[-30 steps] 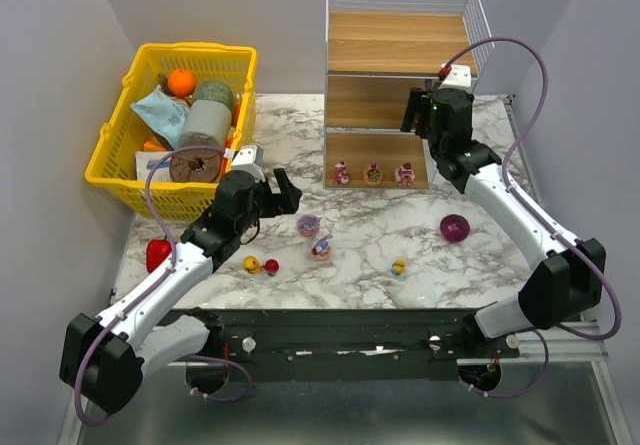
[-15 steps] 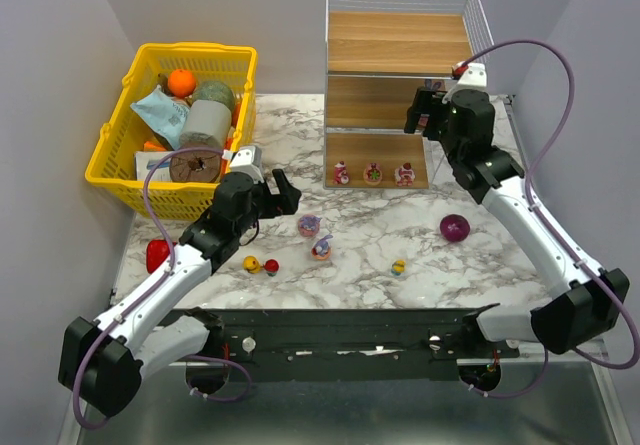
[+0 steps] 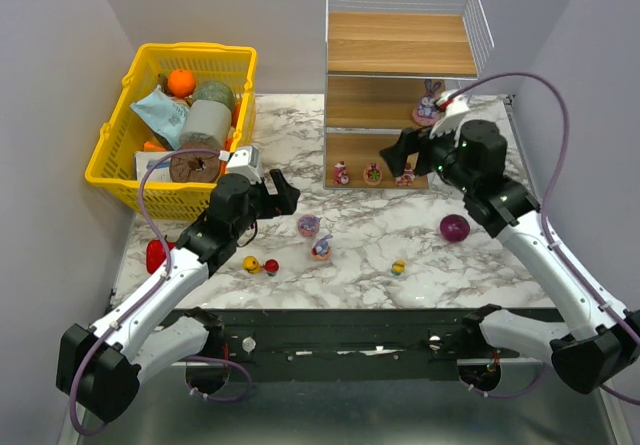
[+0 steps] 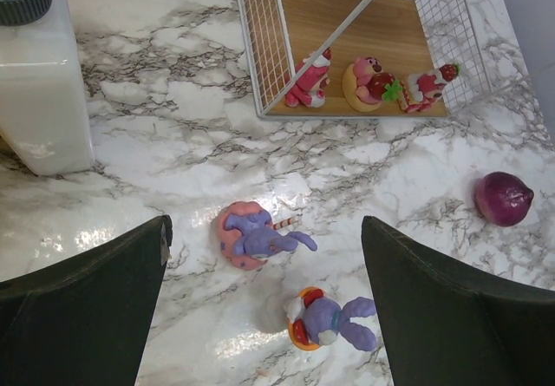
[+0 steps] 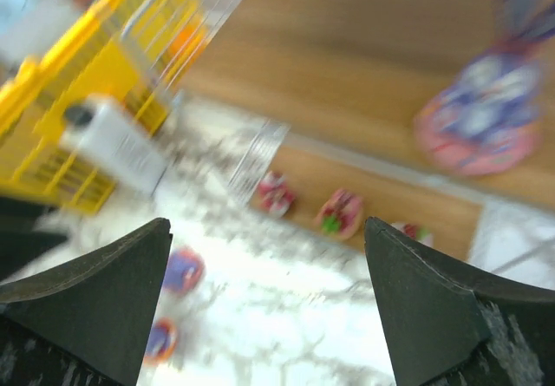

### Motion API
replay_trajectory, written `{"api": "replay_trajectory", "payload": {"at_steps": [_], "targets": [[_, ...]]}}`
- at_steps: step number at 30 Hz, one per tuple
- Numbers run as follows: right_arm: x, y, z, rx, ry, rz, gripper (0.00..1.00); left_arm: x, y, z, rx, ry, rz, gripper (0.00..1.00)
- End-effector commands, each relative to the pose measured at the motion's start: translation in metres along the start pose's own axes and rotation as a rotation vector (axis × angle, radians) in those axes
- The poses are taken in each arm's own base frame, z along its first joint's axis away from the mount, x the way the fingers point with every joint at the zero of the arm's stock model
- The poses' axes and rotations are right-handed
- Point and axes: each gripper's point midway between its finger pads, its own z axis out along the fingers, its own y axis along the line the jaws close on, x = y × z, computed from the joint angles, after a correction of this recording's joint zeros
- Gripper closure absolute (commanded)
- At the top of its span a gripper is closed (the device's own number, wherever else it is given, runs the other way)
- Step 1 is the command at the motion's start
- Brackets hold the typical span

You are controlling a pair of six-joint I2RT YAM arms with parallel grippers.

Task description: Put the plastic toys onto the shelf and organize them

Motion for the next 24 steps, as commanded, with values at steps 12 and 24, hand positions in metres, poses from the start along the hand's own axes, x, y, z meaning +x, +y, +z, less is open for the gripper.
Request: {"api": "replay_trajectory", "payload": {"at_steps": [12,24], "targets": [[0.221,0.139,-0.024,-0.443,0.361,-0.138,0.04,-0.012,0.007,-0.009,-0.032,-0.057,0.009,0.01],[0.290,0.149,0.005,-0.458,0.424,-0.184,0.06,-0.012,0.010,-0.012,-0.048,-0.055,0.017,0.01]]}}
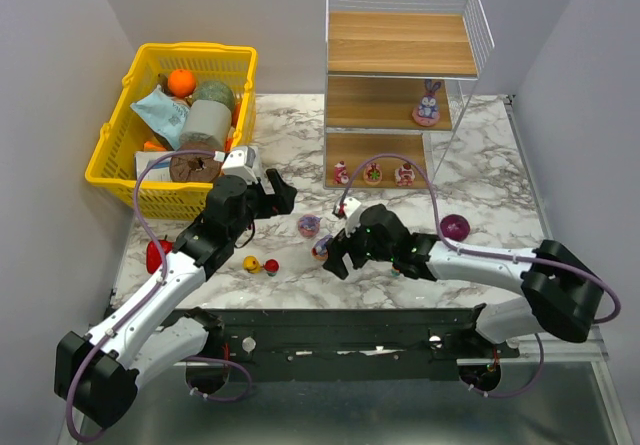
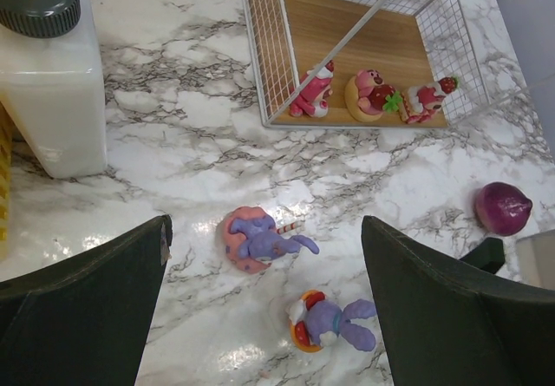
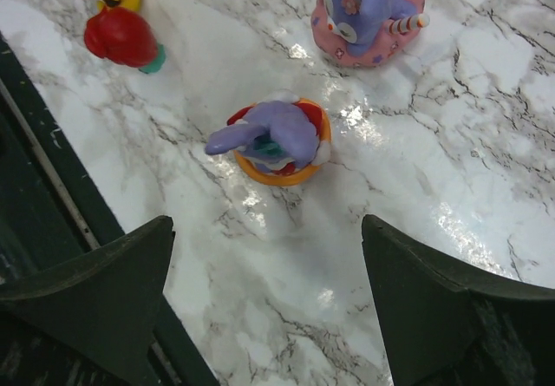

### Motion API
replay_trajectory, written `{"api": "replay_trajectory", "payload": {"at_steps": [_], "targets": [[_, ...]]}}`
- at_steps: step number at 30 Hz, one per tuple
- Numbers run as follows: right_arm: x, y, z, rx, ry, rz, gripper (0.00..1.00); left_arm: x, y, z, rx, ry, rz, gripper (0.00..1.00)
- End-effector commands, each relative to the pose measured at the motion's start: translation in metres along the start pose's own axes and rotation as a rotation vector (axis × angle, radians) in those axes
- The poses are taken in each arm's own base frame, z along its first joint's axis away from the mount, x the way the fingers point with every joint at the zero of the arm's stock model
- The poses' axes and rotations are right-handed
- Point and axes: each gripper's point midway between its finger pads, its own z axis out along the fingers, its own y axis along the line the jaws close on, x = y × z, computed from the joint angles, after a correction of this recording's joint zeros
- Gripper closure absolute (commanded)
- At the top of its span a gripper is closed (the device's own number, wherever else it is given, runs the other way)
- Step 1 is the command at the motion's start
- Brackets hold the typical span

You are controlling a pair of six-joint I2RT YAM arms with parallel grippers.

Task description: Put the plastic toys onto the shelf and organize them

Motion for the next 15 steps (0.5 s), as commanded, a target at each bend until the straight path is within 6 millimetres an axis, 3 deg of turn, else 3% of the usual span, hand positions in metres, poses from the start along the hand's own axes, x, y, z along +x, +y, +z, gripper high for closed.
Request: {"api": "replay_trajectory", "payload": {"at_steps": [1,12,15], "targets": [[0.002,-0.005,0.023,0.027,-0.050,-0.030,0.07,-0.003,0.009,-0.004,-0.037,-0.017,0.020,0.01],[0.005,-0.005,0.050,0.053,-0.101,-0.031,0.08,-0.003,0.007,-0.002,-0.025,0.006,0.050,0.01],[0.008,-0.014,0.055,0.106,-0.105,-0.028,0.08,-0.003,0.009,-0.002,-0.034,0.008,0.057,0.01]]}}
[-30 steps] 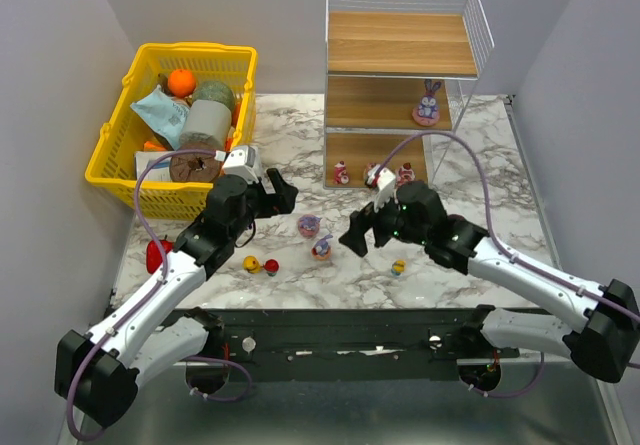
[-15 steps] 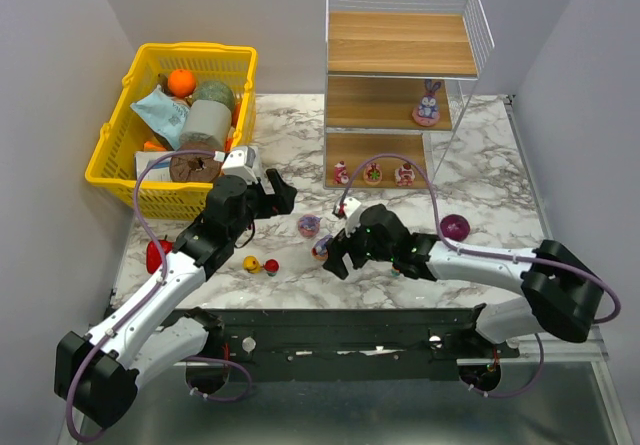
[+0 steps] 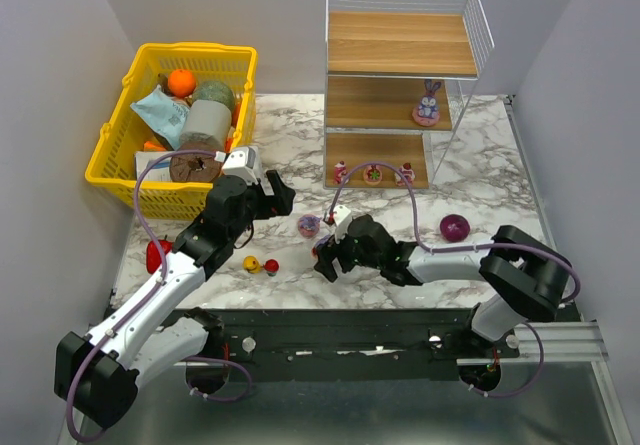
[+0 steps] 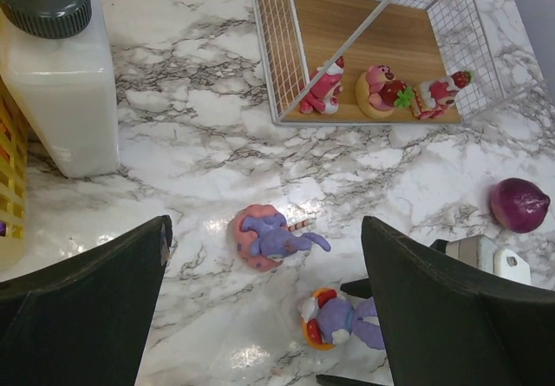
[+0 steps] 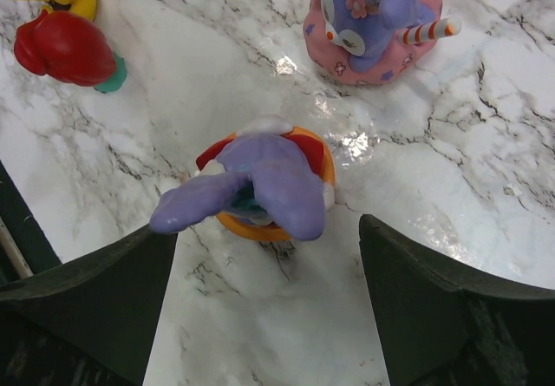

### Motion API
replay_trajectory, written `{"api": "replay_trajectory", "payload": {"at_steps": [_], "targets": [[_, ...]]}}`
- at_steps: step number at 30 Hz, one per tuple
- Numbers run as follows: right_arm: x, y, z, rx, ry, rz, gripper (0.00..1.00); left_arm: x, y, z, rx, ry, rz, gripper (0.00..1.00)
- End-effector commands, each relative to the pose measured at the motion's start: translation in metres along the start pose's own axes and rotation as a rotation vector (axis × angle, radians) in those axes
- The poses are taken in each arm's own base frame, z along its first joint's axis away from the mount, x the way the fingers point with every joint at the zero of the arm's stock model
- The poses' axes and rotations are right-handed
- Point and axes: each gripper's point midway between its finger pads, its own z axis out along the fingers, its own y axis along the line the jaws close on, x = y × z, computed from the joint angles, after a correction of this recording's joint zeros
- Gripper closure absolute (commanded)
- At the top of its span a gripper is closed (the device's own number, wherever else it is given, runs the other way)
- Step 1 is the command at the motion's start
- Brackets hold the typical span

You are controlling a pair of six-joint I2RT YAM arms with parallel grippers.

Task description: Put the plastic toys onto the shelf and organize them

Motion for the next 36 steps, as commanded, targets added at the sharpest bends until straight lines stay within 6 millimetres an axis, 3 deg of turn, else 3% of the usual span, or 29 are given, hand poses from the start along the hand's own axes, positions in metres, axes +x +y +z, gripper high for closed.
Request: {"api": "replay_trajectory", "payload": {"at_steps": [1,8,13,27,36], "targets": [[-0.012,-0.010,0.010,0.067,-0.072,-0.006,0.09,-0.003,0.005,-0.001,-0.022,0.005,0.030,0.01],[-0.013,-0.008,0.016,0.053,-0.084,-0.013,0.13,-0.003,0.008,-0.002,-0.033,0.012,0.032,0.01],[-0.016,-0.010,0.020,0.078,-0.083,0.007,0.22,-0.005,0.007,-0.002,-0.032,0.016,0.034,0.01],[-0.020,-0.010,0.025,0.126,-0.113,0.030,0.20,-0.005,0.006,0.001,-0.027,0.020,0.035,0.01],[-0.035,-0.003,0.020,0.154,-0.163,0.047,0.28,-0.004,0.008,0.001,-0.029,0.021,0.036,0.01]]}}
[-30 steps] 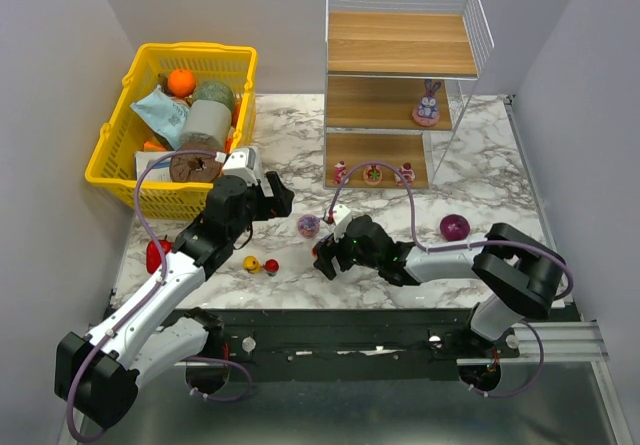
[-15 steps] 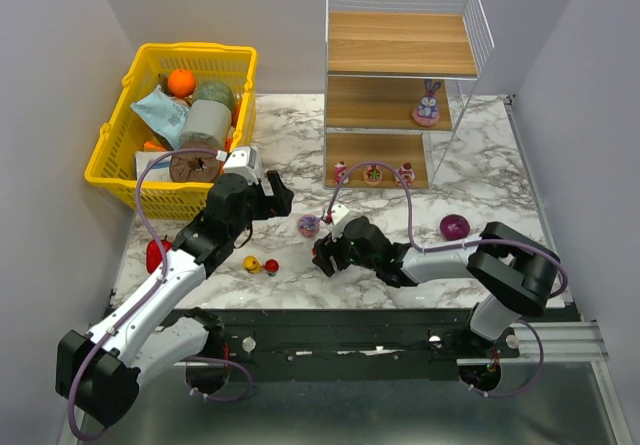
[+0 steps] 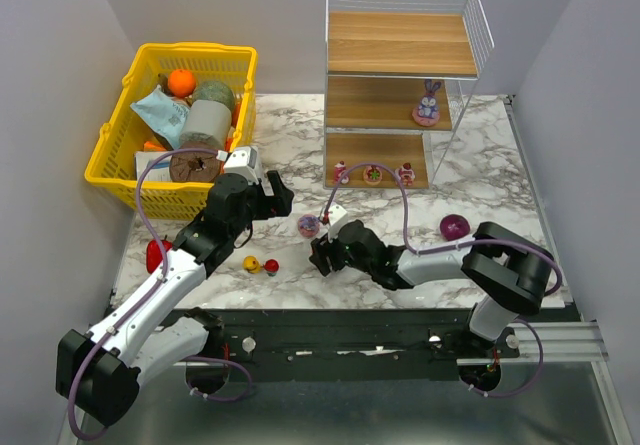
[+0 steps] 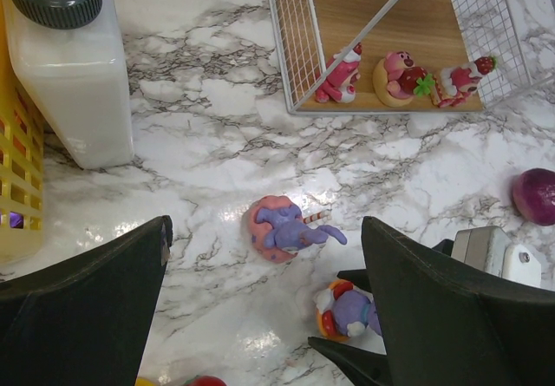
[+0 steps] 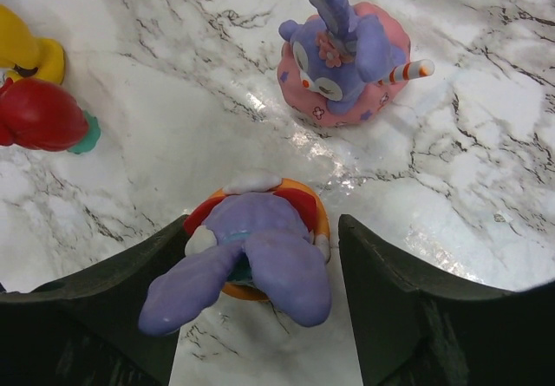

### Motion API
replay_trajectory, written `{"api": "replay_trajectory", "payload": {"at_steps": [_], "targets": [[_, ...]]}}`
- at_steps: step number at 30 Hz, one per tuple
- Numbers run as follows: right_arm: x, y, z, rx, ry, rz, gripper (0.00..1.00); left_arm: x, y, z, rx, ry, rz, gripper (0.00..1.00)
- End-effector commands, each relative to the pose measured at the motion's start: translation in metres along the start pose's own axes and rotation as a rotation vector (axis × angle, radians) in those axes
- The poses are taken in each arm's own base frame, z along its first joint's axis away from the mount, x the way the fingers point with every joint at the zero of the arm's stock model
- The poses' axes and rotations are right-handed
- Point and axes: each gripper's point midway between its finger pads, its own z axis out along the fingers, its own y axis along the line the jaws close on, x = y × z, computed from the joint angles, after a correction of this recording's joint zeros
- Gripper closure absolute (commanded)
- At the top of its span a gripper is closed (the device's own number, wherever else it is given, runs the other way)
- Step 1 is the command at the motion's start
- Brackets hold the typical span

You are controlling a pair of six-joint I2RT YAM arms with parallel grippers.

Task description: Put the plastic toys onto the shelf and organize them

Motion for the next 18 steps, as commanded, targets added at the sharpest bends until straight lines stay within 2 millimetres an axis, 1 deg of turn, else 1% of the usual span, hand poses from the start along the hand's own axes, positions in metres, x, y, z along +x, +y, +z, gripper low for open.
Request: {"api": "replay_trajectory", "payload": {"at_steps": [1,2,5,6,7,9,13,14,16,17,18], "targets": [[-0.027,0.001,0.001,0.051,-0.091,0.026,0.29,-0.008,0.000,0.000,0.001,-0.014,0.004,0.01],[-0.031,0.000,0.002,0.061,-0.100,0.035,0.30,-0.007,0.000,0.000,0.001,-0.013,0.004,0.01],[-0.029,-0.004,0.004,0.089,-0.094,0.046,0.41,-0.007,0.000,0.000,0.003,-0.011,0.007,0.01],[-0.032,-0.003,0.005,0.096,-0.095,0.054,0.51,-0.009,0.000,-0.001,0.004,-0.016,0.007,0.01],[-0.030,-0.004,0.005,0.103,-0.085,0.055,0.56,-0.008,0.001,-0.001,0.001,-0.016,0.008,0.01],[-0.032,-0.005,0.004,0.112,-0.085,0.070,0.63,-0.008,0.001,-0.001,0.001,-0.016,0.010,0.01],[-0.040,-0.013,-0.002,0.176,-0.070,0.091,0.70,-0.008,0.002,-0.002,-0.001,-0.020,0.007,0.01],[-0.047,-0.013,-0.006,0.187,-0.079,0.106,0.72,-0.008,0.001,-0.002,-0.001,-0.020,0.004,0.01],[-0.052,-0.019,-0.014,0.225,-0.070,0.107,0.72,-0.008,0.002,-0.002,-0.004,-0.020,0.003,0.01],[-0.071,-0.018,-0.022,0.233,-0.102,0.118,0.72,-0.008,0.003,-0.003,-0.005,-0.021,0.004,0.01],[-0.080,-0.021,-0.027,0.250,-0.111,0.121,0.72,-0.008,0.003,-0.004,-0.007,-0.023,0.003,0.01]]}}
